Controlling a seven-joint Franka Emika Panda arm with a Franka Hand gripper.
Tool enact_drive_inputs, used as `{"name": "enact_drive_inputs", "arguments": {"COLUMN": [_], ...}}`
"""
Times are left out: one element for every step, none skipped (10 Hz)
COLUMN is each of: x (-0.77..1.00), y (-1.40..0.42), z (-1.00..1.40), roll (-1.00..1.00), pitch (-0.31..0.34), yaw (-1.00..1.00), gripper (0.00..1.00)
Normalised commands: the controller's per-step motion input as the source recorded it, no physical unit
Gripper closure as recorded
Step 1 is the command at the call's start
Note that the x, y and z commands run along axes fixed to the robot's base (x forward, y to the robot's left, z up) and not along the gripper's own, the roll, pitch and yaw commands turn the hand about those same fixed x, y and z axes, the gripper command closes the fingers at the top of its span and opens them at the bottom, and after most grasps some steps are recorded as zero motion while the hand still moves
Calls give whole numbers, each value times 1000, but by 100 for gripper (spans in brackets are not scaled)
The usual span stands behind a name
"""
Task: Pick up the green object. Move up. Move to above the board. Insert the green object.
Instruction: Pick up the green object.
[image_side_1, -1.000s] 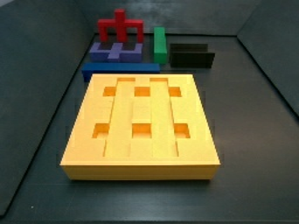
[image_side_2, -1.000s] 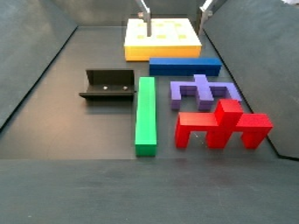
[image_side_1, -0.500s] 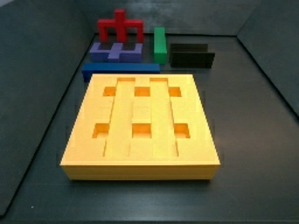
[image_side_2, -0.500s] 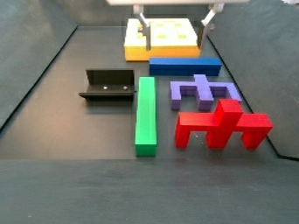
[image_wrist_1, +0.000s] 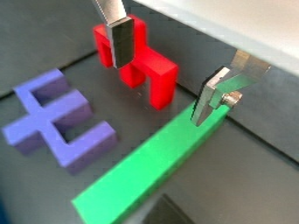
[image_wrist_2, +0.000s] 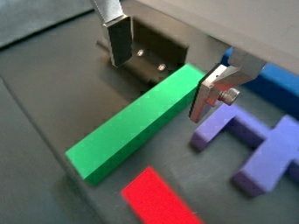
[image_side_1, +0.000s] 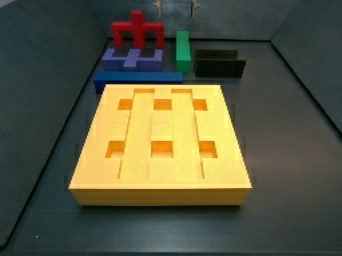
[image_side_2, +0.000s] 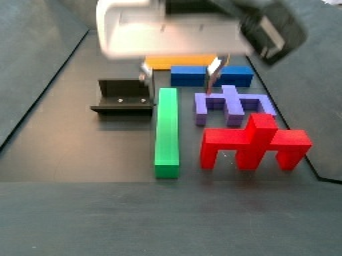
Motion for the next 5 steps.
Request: {"name": "enact_drive_inputs", "arguments": {"x": [203, 249, 191, 11, 174], "y": [49, -120, -123, 0, 0], "z": [-389, -249, -331, -491, -443], "roll": [-61, 0, 41, 11, 0], "pitch": [0, 0, 0, 0, 0], "yaw": [0, 0, 0, 0, 0], "gripper": [0, 0, 0, 0, 0]}}
